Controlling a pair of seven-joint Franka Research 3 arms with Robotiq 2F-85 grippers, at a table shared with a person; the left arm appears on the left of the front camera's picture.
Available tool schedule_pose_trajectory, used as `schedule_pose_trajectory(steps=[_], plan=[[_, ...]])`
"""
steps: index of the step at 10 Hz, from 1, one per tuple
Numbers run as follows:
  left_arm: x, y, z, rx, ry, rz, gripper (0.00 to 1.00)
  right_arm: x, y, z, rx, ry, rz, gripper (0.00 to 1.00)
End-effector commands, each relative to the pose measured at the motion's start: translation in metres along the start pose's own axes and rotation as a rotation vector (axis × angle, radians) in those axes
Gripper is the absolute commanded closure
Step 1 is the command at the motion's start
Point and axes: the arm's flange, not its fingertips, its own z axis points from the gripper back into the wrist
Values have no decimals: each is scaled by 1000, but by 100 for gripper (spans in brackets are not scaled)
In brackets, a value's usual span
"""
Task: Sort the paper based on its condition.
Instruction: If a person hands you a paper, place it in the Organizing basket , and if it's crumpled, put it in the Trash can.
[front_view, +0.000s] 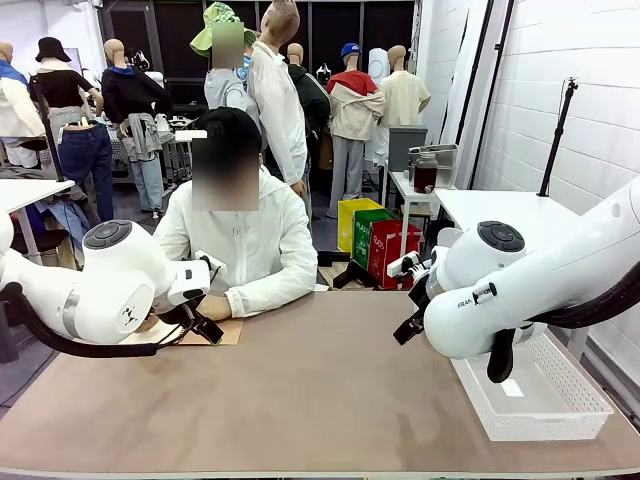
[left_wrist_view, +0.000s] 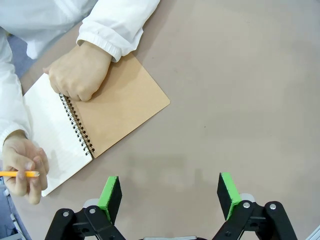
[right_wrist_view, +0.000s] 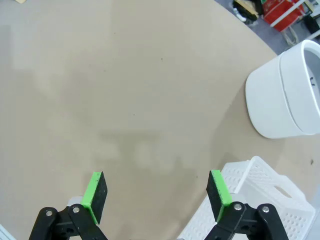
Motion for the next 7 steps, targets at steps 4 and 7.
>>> schedule_pose_trajectory(steps=[4, 7], plan=[[6, -1, 17, 2, -3, 28, 0, 7, -6, 20, 31, -6, -14, 0], [14, 2, 58, 5, 9, 70, 0, 18, -8, 52, 58, -13, -7, 0]])
